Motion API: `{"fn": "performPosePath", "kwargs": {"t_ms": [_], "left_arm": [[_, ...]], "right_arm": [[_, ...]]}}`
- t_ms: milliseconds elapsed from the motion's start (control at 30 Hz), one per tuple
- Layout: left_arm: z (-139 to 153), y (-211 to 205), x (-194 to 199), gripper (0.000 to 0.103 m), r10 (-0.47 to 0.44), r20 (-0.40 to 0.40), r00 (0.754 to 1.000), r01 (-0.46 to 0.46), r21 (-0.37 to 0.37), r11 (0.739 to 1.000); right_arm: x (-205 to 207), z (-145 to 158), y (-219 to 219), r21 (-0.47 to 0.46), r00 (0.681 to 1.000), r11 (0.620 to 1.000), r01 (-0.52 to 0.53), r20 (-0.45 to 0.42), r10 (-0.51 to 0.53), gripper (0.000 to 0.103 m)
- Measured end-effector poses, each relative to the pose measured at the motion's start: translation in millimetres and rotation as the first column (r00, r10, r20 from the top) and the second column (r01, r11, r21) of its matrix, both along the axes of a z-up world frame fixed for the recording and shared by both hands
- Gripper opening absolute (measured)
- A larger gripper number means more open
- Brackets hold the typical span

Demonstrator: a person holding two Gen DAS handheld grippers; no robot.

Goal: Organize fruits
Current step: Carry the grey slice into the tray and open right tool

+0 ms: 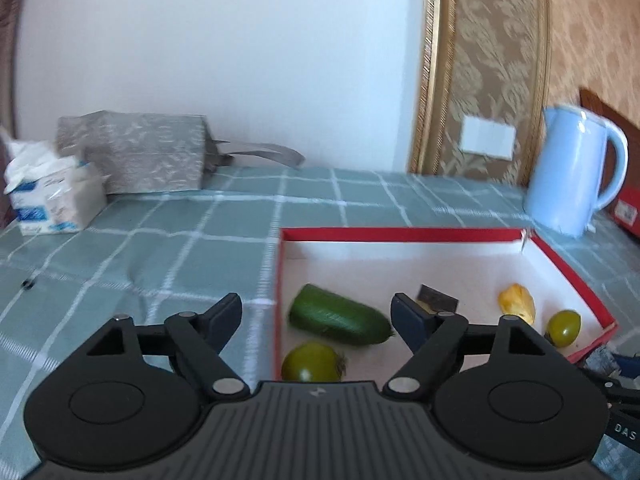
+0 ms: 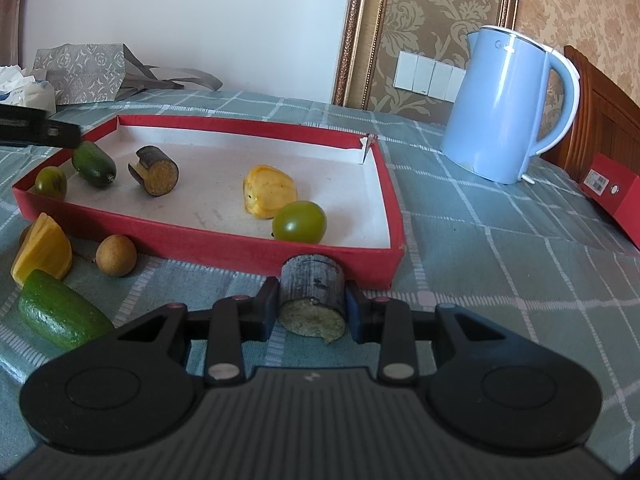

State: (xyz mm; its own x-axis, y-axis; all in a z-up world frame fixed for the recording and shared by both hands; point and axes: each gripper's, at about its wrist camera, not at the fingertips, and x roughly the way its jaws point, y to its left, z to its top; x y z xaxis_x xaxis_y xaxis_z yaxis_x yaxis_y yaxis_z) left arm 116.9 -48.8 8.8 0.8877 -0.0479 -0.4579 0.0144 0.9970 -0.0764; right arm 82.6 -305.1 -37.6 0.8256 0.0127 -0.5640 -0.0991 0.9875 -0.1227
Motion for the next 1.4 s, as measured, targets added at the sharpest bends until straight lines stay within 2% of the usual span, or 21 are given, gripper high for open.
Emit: {"fn": "performPosePath", "kwargs": {"t_ms": [100,300,500,633,867,1000,1167,1200,1233,1300,1400], "left_arm": [[-7,13,-17,0.085,0.027,-0.004,1.0,-0.027,-0.033,0.999],[-21,28,-49,0.086,0.054,-0.041,0.998,-0.055,-0.018,0.998],[-26,46,-57,0.086,0.064,-0.076,0.995,-0.071,-0.097,0.993],[-27,43,-56,0.086,0.043,-0.089,0.995,-0.052,-0.1,0.994],[-28,33,-57,0.086,0.01,-0.089,0.996,-0.015,-0.06,0.998],[-29,32,-56,0.086,-0.007,-0.099,0.995,0.001,-0.064,0.998],[-31,29,-55,0.086,-0.021,-0.112,0.994,0.015,-0.051,0.999],[-31,28,-55,0.086,-0.023,-0.112,0.993,0.018,-0.048,0.999],[-31,28,-55,0.086,-0.024,-0.112,0.993,0.019,-0.047,0.999],[-31,28,-55,0.086,-0.026,-0.112,0.993,0.021,-0.049,0.999],[-31,29,-55,0.086,-0.027,-0.113,0.993,0.021,-0.05,0.999]], "right_arm": [[0,0,0,0.0,1.0,1.0,0.001,0.0,-0.001,0.032],[-1,2,-5,0.033,1.0,0.999,0.006,0.006,-0.006,0.032],[-15,15,-6,0.065,0.997,0.998,-0.007,0.081,0.002,0.032],[-16,24,-1,0.065,0.992,0.998,-0.024,0.125,0.015,0.032],[19,38,28,0.034,0.989,0.995,-0.096,0.119,0.092,0.032],[39,35,45,-0.007,0.988,0.995,-0.1,0.118,0.101,0.032],[61,25,52,-0.013,0.992,0.996,-0.09,0.09,0.091,0.032],[64,23,53,-0.016,0.992,0.996,-0.087,0.094,0.089,0.041],[66,21,54,-0.029,0.992,0.996,-0.089,0.087,0.092,0.058],[60,22,52,-0.035,0.989,0.997,-0.075,0.123,0.078,0.076],[43,34,42,-0.024,0.98,0.997,-0.079,0.179,0.082,0.076]]}}
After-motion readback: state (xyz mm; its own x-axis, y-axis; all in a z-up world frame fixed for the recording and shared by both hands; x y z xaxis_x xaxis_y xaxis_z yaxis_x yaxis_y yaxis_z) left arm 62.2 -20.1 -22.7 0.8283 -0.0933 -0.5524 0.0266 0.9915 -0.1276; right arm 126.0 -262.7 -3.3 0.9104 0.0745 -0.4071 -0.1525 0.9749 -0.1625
